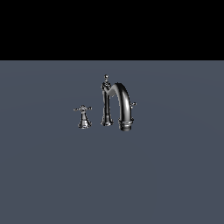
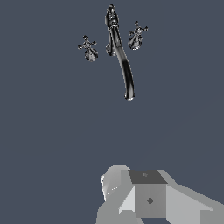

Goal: Turn on the faucet by rotating a designated handle.

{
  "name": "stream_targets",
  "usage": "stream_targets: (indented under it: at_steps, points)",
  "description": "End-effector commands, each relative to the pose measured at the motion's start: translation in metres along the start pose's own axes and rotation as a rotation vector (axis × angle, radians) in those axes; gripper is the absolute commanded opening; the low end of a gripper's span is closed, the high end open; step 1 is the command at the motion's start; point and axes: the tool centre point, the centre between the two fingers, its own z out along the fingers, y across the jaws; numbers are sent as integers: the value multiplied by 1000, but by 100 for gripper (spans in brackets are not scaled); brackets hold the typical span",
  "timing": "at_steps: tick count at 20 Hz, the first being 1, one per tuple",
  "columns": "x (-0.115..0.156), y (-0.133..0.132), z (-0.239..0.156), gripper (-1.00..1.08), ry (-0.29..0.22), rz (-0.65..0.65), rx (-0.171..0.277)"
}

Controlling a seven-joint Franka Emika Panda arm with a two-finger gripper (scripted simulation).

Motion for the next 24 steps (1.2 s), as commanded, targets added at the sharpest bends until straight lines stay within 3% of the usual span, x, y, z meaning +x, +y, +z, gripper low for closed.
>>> stream_targets:
  at_steps: [1, 2, 3, 4, 5, 7, 8, 9, 10, 11, 12, 13, 14, 15, 17, 18, 19, 20, 21, 22, 23, 24]
  points:
    - [8, -1, 17, -44, -23, -4, -15]
    - [14, -1, 27, -35, -27, -5, -2]
    - [20, -11, 30, -32, -35, -49, -31]
    - [21, -8, 63, -19, -102, -19, -30]
    - [24, -12, 75, -22, -122, -22, 8]
    - [34, -37, 112, -7, -151, -55, -28]
    - [33, -46, 134, -18, -187, -118, -38]
    - [39, -67, 143, -28, -182, -211, -76]
    - [38, -72, 143, -28, -182, -222, -80]
    - [50, -49, 150, -34, -179, -187, -58]
    - [57, -61, 159, -45, -174, -223, -78]
    - [68, -69, 162, -54, -158, -189, -40]
    - [72, -75, 179, -45, -172, -199, -39]
    - [75, -82, 194, -31, -181, -276, -84]
    - [94, -62, 214, 8, -170, -289, -109]
    - [97, -80, 228, 24, -169, -319, -136]
    - [109, -88, 233, 30, -152, -325, -94]
    - [128, -111, 229, 24, -106, -384, -111]
    - [140, -106, 238, 19, -100, -376, -89]
    - [148, -114, 248, 3, -90, -464, -127]
    - [142, -147, 264, -26, -92, -519, -130]
    - [164, -133, 265, -28, -64, -484, -116]
